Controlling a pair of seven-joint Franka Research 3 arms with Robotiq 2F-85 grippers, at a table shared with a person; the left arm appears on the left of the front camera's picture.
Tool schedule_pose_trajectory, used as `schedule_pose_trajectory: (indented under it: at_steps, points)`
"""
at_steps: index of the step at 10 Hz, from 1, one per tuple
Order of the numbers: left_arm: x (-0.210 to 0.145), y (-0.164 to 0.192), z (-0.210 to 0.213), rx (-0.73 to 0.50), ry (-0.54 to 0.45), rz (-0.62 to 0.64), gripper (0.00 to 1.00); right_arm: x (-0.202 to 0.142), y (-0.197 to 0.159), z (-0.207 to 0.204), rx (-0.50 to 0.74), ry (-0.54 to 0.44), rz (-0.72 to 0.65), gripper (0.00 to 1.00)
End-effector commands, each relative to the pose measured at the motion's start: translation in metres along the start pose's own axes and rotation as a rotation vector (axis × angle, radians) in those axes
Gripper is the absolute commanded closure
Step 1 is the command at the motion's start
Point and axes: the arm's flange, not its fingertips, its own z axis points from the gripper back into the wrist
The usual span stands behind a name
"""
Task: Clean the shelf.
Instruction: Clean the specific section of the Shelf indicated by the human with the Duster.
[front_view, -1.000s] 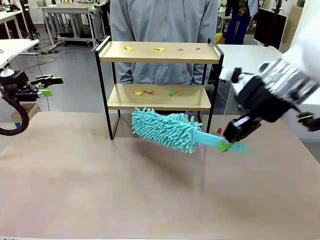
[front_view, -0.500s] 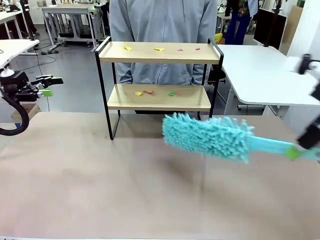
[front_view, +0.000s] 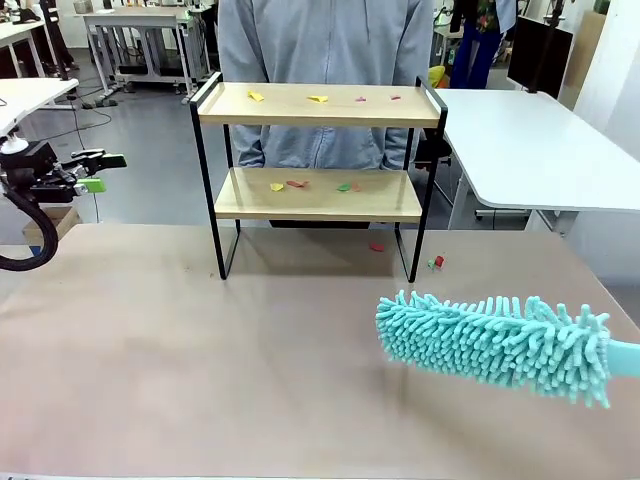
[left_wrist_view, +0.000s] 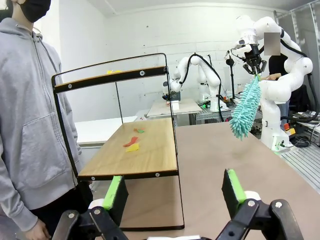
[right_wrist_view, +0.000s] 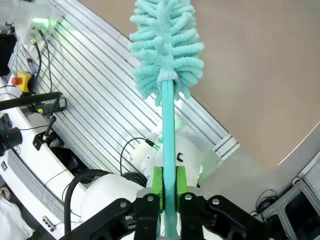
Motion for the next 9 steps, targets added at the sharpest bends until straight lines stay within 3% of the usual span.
schedule_pose_trajectory:
  at_steps: [1,9]
  points:
    - [0.0023,-0.0012,-0.0010,-0.001,-0.002,-0.013,0.00,0.0087,-0.0031,-0.0039,0.004,0.017,-0.012,0.87]
    - [0.0023,-0.0012,-0.0010,-0.001,-0.002,-0.013,0.00,0.0087,-0.0031,-0.0039,0.004,0.017,-0.012,0.87]
